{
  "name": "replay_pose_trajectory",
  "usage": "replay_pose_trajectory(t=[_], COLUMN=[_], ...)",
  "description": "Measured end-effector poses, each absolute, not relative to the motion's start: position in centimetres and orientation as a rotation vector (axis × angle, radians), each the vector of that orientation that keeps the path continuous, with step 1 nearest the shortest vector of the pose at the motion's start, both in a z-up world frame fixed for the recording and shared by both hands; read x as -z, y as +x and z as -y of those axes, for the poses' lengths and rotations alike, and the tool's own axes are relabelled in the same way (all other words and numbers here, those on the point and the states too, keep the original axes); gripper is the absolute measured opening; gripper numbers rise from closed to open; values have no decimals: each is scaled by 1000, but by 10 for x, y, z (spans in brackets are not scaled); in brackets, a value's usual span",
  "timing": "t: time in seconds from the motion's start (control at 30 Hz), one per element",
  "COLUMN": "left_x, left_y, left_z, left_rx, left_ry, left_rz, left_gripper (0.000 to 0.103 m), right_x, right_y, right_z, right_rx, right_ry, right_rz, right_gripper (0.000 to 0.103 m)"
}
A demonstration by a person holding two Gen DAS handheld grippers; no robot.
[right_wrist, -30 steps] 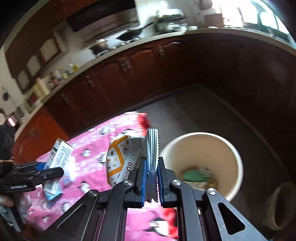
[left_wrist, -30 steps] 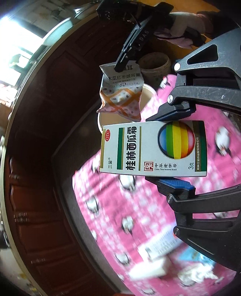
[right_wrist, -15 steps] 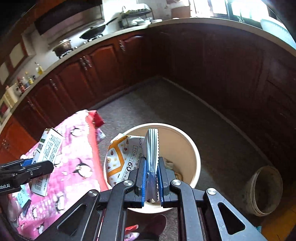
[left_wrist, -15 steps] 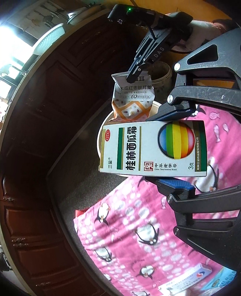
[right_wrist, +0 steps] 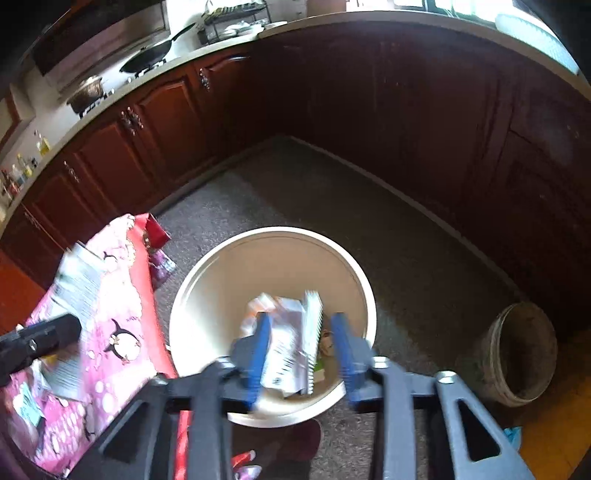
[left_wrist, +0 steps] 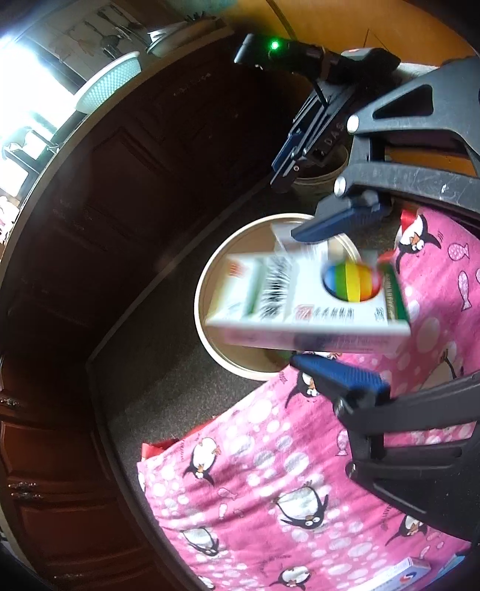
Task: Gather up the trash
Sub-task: 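Open both grippers over the bin to drop the box and wrapper, then move both grippers back to the table toward the blue packet and white box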
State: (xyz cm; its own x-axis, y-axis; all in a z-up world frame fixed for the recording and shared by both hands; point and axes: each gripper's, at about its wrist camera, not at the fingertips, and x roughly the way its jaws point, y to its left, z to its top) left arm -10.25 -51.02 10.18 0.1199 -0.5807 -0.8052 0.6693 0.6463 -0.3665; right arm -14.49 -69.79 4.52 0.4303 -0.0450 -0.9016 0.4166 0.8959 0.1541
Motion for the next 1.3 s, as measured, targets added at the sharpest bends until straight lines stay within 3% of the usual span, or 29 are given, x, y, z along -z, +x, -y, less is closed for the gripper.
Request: replay_pose_trajectory(t=[0.8, 0.97, 1.3], left_x=[-107, -113, -109], left_y=[-96, -101, -112], left_z=[433, 414, 352], left_rx=[747, 720, 661], left_ry=[95, 98, 89], left_rz=[-1097, -1087, -1106], left_gripper=[64, 64, 64], right_x=[-56, -59, -71], right_y=[-135, -133, -122], right_z=[640, 620, 557], right_rx=[167, 120, -51], right_ry=[369, 362, 353], right_rz=[-1095, -1095, -1099], right_gripper=[44, 54, 56])
